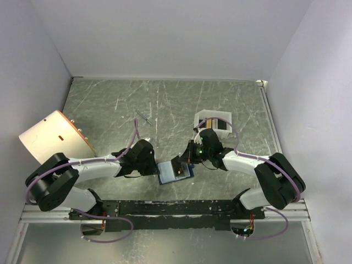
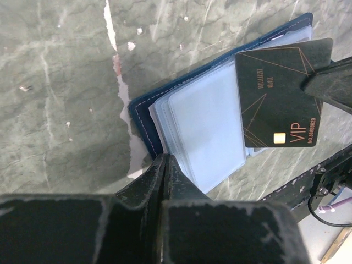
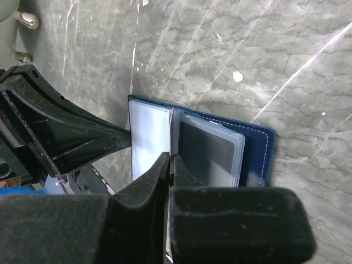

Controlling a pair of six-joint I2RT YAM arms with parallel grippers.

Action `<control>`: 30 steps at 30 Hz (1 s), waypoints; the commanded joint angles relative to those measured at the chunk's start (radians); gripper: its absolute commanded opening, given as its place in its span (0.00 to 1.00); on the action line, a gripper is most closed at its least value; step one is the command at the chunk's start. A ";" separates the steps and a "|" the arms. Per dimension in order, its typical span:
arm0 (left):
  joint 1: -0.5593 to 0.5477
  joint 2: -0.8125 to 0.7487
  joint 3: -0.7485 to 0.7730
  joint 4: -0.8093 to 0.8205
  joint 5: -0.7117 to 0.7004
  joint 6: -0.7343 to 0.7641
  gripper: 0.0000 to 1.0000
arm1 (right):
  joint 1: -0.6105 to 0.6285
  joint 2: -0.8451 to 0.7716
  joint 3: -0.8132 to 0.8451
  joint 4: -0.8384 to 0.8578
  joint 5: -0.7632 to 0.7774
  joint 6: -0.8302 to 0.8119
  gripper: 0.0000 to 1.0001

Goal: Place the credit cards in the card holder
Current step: Insert the credit card into the card holder.

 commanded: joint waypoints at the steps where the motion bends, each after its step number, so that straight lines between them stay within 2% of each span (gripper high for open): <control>1: -0.005 -0.020 0.008 -0.111 -0.067 -0.001 0.10 | 0.004 -0.008 -0.013 0.047 -0.017 0.030 0.00; 14: -0.016 -0.063 0.043 -0.116 -0.024 -0.010 0.25 | 0.004 0.010 -0.024 0.062 -0.043 0.044 0.00; 20: -0.020 -0.072 0.024 -0.045 0.019 -0.013 0.29 | 0.004 0.018 -0.022 0.051 -0.049 0.038 0.00; 25: -0.023 -0.063 0.007 -0.017 0.020 -0.012 0.29 | 0.005 0.029 -0.022 0.039 -0.058 0.027 0.00; 30: -0.021 -0.013 0.007 -0.044 -0.013 -0.010 0.20 | 0.004 0.038 -0.027 0.045 -0.066 0.024 0.00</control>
